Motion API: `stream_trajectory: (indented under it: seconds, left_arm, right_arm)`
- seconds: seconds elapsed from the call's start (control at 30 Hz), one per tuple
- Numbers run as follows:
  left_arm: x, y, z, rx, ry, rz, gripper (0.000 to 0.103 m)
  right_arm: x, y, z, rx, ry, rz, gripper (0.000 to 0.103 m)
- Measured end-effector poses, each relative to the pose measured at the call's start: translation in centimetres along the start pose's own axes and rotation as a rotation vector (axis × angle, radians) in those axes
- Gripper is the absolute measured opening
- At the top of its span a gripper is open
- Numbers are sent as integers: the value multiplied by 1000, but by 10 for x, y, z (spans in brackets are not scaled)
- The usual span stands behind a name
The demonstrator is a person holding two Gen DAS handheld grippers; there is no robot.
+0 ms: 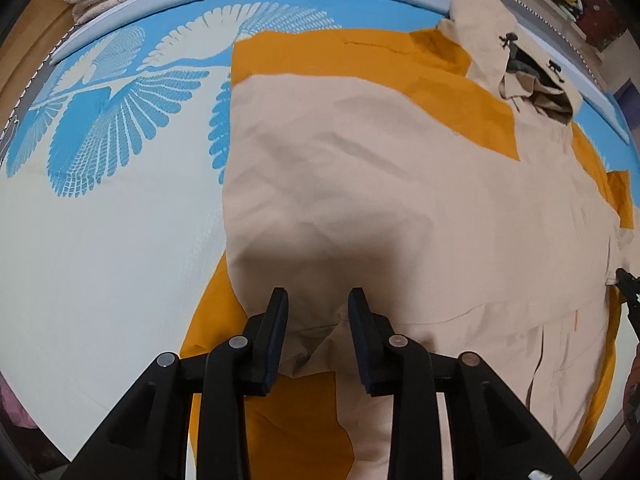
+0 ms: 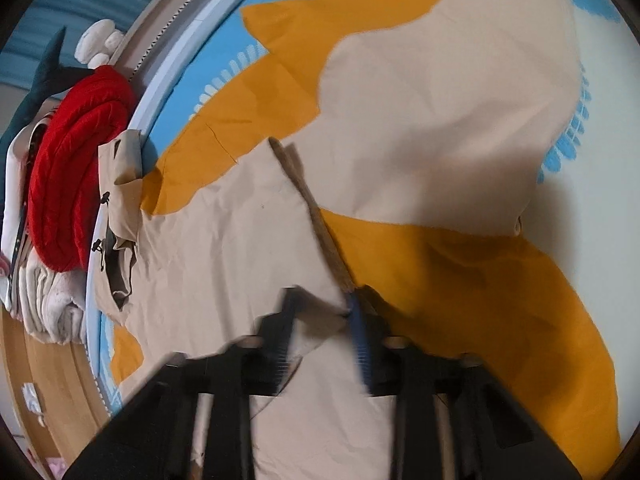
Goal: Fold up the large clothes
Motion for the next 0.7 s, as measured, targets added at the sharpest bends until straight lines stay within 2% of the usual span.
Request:
stream_trajectory:
  seconds: [0.13,0.23,0.27,0.37,0.47,0.53,0.6,0.63,0.7]
  left_arm:
    - [-1,-1,3,10,14,-6,28]
    - [2,11,7,-11,40,-32,28]
    - [3,14,8,-25,48,-40,28]
    - [2,16,8,-41,55,-40,28]
    - [-1,14,10,-30,51,-28,28]
    - [2,21,8,-50,58,-44,29]
    - [11,22,9,-72,76,-46,29]
    - [11,20,11,-85,84,-37,29]
    - [9,12,15,-91,90,-10,29]
  right_arm:
    - [-11,-31,-9,-1,-15,101,7]
    - [-25,-53,-8,81,-60,206,7]
    - [-27,-52,-3,106,-53,206,10]
    - [-22,-36,12,129,-12,124,12]
    - [-24,-44,12,168,-28,171,16]
    - [-28,-48,0,138,-75,198,22]
    - [-26,-37,-8,93,-105,162,37]
    - [-21,-22,-8,78,-113,94,48]
    - [-5,8,0,126,-140,-65,49]
Point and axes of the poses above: each gripper's, at about its wrist camera, not at the fingertips, and y roughly the way its jaws point, z to its right, x to its underside, the point moved 8 cm from there along y, roughly the way its jaws point, and after that the axes turned 8 degrees about -y, right-handed, at the moved point
